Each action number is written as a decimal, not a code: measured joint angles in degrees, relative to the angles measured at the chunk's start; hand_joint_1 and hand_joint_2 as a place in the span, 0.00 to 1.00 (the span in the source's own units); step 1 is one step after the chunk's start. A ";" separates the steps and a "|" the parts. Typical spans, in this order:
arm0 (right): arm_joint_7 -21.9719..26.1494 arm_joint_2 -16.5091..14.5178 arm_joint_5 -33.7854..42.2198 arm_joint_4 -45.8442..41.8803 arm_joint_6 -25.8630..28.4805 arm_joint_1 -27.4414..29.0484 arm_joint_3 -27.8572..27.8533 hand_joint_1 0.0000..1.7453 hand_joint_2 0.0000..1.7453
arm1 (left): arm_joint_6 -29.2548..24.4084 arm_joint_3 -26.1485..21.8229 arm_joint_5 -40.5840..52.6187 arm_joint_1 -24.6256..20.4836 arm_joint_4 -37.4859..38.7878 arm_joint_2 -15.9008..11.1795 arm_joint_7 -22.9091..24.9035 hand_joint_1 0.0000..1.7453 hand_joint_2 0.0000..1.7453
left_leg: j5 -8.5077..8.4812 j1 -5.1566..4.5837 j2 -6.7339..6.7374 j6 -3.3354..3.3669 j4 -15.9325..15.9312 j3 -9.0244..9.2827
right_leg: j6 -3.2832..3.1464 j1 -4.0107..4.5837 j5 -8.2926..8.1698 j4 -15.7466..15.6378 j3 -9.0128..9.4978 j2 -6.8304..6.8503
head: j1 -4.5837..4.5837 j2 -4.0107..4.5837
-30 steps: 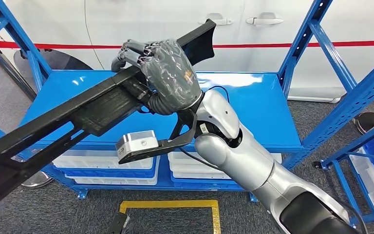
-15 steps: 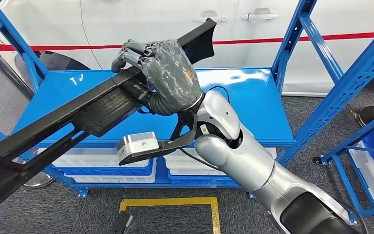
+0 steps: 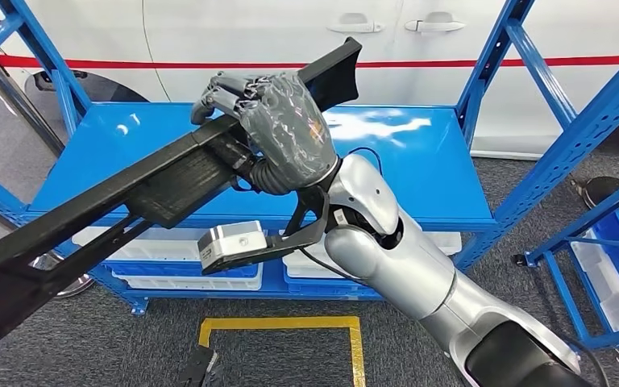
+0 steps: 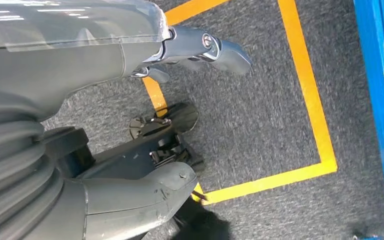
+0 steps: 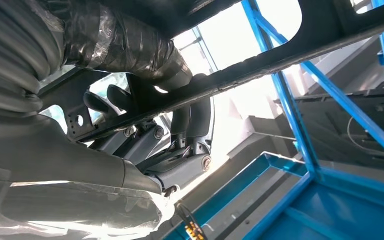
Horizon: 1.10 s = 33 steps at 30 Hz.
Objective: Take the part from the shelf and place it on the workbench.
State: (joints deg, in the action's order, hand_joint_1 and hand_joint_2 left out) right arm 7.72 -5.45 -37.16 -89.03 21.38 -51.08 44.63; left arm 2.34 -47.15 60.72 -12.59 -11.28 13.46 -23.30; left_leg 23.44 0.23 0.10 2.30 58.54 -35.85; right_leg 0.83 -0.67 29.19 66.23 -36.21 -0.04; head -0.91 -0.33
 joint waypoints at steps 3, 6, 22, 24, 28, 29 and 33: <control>0.00 0.03 -0.02 -0.01 0.03 0.01 0.00 1.00 1.00 | 0.01 0.03 0.00 -0.09 0.00 0.02 0.01 0.00 1.00 | -0.47 -0.13 -0.03 -0.82 0.45 -0.56 | -0.83 0.46 -1.34 -5.96 3.33 -0.06 | -0.01 0.00; 0.00 0.04 -0.04 -0.01 0.06 -0.01 0.00 1.00 1.00 | 0.02 0.03 0.00 -0.10 0.00 0.03 0.02 0.00 1.00 | -0.34 -0.10 -0.13 -1.88 0.84 -1.05 | -2.01 0.24 -2.28 -6.52 2.81 0.03 | 0.00 0.00; 0.01 0.01 -0.14 -0.01 0.06 -0.25 0.00 1.00 1.00 | 0.10 0.26 -0.02 -0.59 0.00 0.02 0.20 0.00 1.00 | 2.55 0.04 -0.04 -0.50 -1.71 4.87 | -0.45 0.10 -5.83 -6.10 -1.85 0.16 | -0.03 0.00; 0.02 0.03 -0.13 -0.01 0.07 -0.30 0.00 1.00 1.00 | 0.09 0.40 0.02 -0.68 0.00 0.02 0.22 0.00 1.00 | 1.42 0.17 0.21 0.11 -2.09 4.03 | -0.05 0.02 -1.41 -0.90 -3.80 0.09 | -0.02 0.00; 0.02 0.11 -0.14 0.01 0.08 0.04 0.00 1.00 1.00 | 0.08 0.57 0.04 -0.58 0.00 0.01 0.26 0.00 1.00 | -0.01 0.14 0.27 0.15 -1.43 1.42 | 0.49 -0.18 3.07 8.02 -5.51 0.10 | -0.02 0.00; 0.02 0.13 -0.14 0.01 0.08 0.05 0.00 1.00 1.00 | 0.08 0.62 0.04 -0.56 0.00 0.02 0.27 0.00 1.00 | -0.23 0.17 0.27 0.03 -1.12 0.87 | 0.50 -0.22 1.89 5.63 -3.53 0.11 | -0.02 0.00; 0.02 0.09 -0.14 0.00 0.08 -0.11 0.00 1.00 1.00 | -0.01 0.91 0.04 -0.66 0.00 0.02 0.28 0.00 1.00 | -0.83 0.05 0.18 -0.89 0.23 -0.78 | -0.43 0.13 -1.11 -5.75 3.80 0.00 | -0.03 0.00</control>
State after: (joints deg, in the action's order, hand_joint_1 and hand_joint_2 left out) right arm 7.73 -5.35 -37.30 -89.03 21.46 -51.18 44.63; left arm 2.34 -46.24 60.76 -13.25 -11.28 13.49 -23.03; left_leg 22.61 0.27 0.28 1.41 58.78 -36.63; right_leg 0.40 -0.54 28.08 60.47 -32.41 -0.04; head -0.94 -0.33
